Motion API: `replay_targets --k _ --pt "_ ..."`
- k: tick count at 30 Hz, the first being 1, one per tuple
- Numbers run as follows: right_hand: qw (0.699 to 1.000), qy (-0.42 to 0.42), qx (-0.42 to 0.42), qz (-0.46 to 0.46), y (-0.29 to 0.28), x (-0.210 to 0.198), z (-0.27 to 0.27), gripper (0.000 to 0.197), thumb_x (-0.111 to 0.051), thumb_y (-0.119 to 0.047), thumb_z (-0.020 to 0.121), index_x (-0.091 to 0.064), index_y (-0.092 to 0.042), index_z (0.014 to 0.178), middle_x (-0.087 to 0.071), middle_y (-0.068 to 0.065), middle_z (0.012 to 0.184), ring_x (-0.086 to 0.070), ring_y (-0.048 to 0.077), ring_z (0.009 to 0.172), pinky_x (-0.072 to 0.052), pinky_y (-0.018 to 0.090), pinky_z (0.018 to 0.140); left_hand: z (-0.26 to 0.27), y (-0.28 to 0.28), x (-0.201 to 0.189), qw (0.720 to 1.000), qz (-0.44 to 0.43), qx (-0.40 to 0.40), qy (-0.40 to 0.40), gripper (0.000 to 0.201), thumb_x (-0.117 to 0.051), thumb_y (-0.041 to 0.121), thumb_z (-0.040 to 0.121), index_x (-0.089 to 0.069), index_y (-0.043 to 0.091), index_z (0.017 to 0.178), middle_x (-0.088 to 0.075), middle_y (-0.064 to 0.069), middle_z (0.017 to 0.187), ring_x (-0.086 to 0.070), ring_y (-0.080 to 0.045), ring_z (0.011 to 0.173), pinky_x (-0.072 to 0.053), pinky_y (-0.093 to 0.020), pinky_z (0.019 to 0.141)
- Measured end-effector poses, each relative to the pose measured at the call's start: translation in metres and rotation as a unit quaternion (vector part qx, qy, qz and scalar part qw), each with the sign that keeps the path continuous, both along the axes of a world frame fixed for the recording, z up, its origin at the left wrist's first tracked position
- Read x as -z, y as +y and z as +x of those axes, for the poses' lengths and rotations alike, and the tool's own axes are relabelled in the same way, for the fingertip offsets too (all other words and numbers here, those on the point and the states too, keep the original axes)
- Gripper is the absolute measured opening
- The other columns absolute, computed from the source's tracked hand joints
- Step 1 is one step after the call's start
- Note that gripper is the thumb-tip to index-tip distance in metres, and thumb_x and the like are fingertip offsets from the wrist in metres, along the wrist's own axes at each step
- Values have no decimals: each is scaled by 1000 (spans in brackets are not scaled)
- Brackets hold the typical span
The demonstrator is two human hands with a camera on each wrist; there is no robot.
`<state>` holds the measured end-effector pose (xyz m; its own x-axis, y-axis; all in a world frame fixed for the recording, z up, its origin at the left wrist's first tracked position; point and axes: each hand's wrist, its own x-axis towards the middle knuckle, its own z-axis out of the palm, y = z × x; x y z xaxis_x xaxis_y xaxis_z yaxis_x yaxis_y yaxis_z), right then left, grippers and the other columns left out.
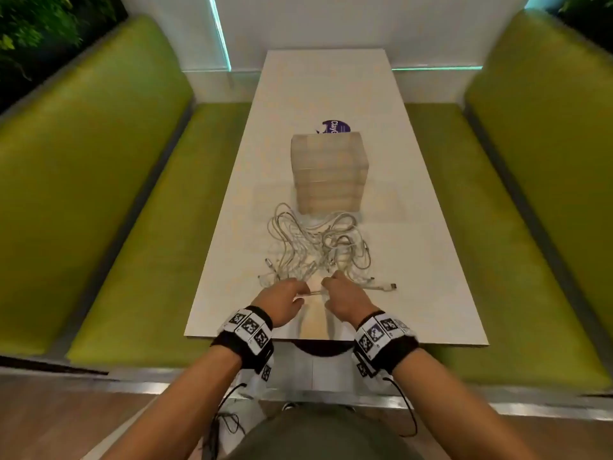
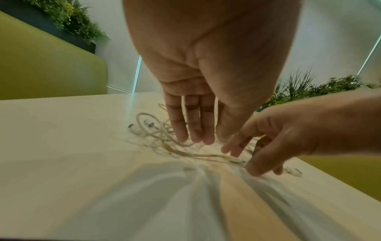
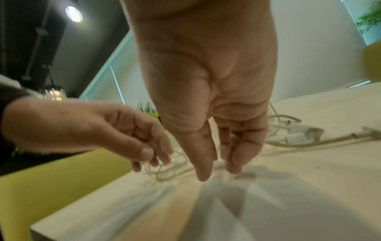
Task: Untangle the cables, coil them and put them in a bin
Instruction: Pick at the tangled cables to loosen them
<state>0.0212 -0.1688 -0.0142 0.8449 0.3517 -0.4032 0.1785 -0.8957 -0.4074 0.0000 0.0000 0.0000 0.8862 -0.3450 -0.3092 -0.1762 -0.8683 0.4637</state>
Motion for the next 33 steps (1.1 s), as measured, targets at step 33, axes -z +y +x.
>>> replay_targets --k 33 --pt "915 168 -18 366 64 -33 -4 36 -65 -12 86 -54 -25 117 -61 -15 90 -60 11 70 -47 21 59 -19 22 -50 766 -544 -341 1 41 -33 34 101 -64 7 96 -65 -14 87 -65 -23 83 -54 -25 68"
